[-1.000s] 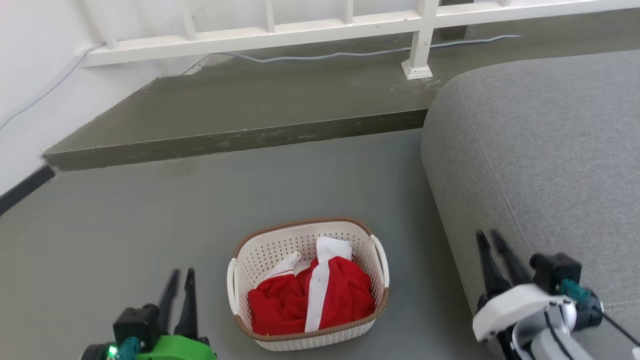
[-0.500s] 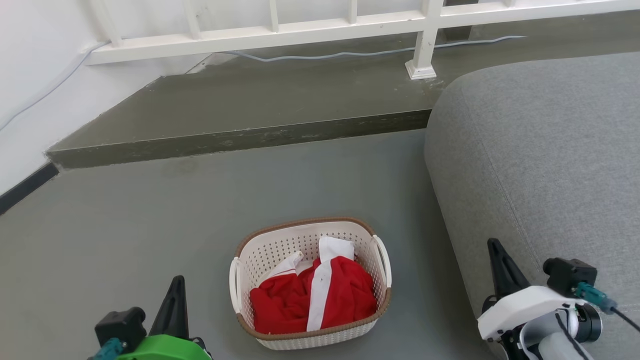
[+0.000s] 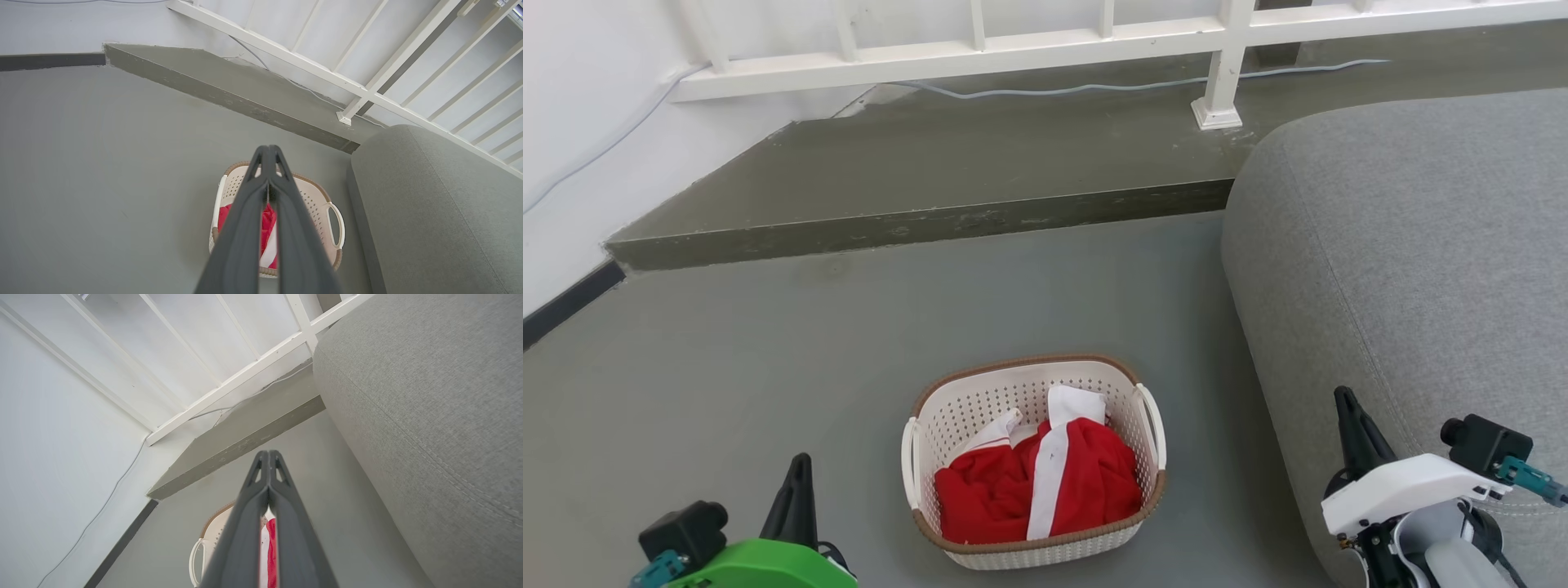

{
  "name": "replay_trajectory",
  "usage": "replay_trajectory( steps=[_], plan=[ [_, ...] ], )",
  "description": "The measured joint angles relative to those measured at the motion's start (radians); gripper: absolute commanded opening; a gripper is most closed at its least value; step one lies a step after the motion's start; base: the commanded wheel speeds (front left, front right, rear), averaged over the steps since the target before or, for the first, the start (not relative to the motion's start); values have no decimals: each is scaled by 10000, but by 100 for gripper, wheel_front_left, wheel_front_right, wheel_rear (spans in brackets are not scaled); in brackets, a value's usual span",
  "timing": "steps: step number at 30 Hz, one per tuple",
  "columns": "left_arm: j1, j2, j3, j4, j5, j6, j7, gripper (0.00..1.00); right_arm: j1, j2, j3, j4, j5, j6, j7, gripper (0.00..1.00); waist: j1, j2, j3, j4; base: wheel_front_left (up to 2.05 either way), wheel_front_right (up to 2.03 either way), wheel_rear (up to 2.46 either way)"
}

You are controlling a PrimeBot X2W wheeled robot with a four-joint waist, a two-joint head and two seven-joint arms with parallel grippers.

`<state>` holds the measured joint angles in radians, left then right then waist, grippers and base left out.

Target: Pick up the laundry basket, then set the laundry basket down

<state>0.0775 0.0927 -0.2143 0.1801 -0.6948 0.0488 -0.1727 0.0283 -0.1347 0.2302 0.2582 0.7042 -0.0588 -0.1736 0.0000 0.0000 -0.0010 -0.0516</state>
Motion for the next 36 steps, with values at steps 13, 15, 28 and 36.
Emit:
replay_trajectory(
  steps=[13, 15, 28, 36],
  plan=[
    [-66, -10, 456, 94, -1680, -251, 485, 0, -64, 88, -571, 0, 1651, 320, 458, 0, 0, 0, 9, 91, 0, 0, 0],
    [-138, -10, 514, 115, -1902, -316, 510, 0, -97, 94, -656, 0, 1879, 330, 529, 0, 0, 0, 10, 104, 0, 0, 0],
    [-358, -36, 899, 307, -3595, -589, 953, 0, -215, 221, -1218, 12, 3521, 619, 986, 0, 0, 0, 17, 195, 0, 0, 0],
    [-489, -52, 1174, 387, -4596, -763, 1204, 0, -355, 305, -1570, 35, 4518, 846, 1220, 0, 0, 0, 21, 251, 0, 0, 0]
  ],
)
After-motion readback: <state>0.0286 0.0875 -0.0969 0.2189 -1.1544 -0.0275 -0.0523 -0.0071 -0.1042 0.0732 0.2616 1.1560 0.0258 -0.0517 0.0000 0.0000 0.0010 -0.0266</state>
